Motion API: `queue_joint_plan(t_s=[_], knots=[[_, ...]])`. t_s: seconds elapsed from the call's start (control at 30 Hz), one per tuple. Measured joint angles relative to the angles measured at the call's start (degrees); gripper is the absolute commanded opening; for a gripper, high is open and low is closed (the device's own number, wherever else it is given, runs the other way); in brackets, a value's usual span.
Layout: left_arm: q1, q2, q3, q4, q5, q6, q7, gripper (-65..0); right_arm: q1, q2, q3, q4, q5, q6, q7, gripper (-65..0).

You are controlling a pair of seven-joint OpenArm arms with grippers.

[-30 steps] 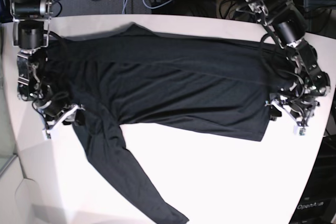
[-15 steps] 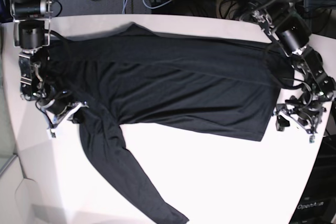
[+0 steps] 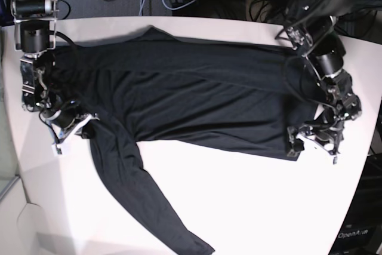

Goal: Fold the T-shirt properly
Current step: 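Grasp the shirt's side edges with both grippers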

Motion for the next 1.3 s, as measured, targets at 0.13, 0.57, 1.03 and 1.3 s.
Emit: queue_joint_plan(t_s=[0.13,0.57,1.03,1.3], knots=[[-0.98,-0.76,0.31,-4.81,-0.42,-0.24,-3.78,-5.6,0.00,0.11,-0.02,0.02,0.02,0.13,0.02,-64.3],[-5.51,-1.88,0.52,-15.17,-0.20,0.20,-9.70,-17.8,-0.11,0.15,-0.02,0.02,0.04,0.13,0.04,-64.3],[-6.56,-2.82,5.25,-19.04,-0.04,0.20,-9.51,-63.3,0.09,0.24,-0.02,-0.02,0.00,0.11,-0.20,-64.3],[-6.47,-4.70,4.98,-19.02,-0.22,0.39,-9.33,-62.8,-0.57,0.24,-0.02,1.99,-1.22,0.04,-0.76,-64.3]])
